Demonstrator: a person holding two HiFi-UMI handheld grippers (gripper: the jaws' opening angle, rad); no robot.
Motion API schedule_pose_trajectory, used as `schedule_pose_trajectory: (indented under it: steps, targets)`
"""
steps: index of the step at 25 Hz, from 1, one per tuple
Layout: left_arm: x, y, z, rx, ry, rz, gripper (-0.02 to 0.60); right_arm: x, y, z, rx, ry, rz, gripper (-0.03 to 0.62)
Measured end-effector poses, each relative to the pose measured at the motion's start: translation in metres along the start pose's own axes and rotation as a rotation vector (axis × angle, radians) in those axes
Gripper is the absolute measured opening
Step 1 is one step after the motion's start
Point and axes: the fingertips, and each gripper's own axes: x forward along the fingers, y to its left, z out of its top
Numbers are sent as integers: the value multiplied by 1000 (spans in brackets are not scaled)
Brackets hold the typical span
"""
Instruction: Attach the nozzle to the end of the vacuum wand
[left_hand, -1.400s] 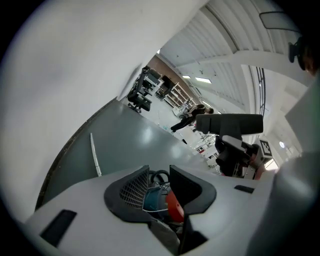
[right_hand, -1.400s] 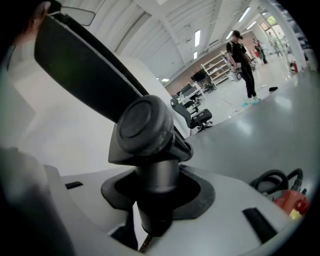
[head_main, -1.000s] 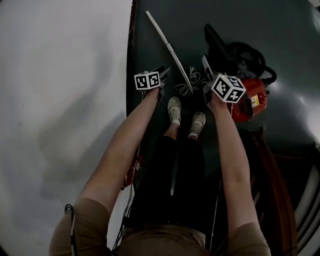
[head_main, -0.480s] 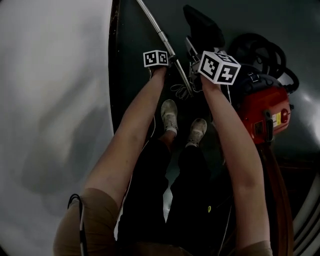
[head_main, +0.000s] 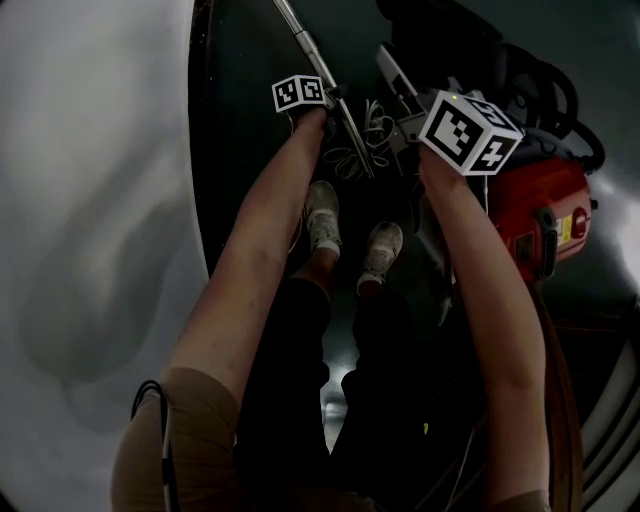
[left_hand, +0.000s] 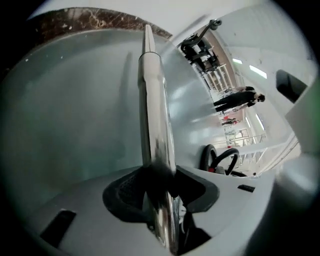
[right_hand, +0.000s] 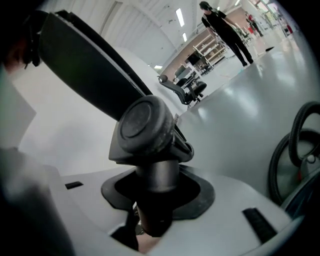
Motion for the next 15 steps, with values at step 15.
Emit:
schedule_pose_trajectory:
  steps: [15]
  targets:
    - [-210, -315, -177, 1023, 29, -225, 167, -263, 288, 247, -394, -316, 28, 160]
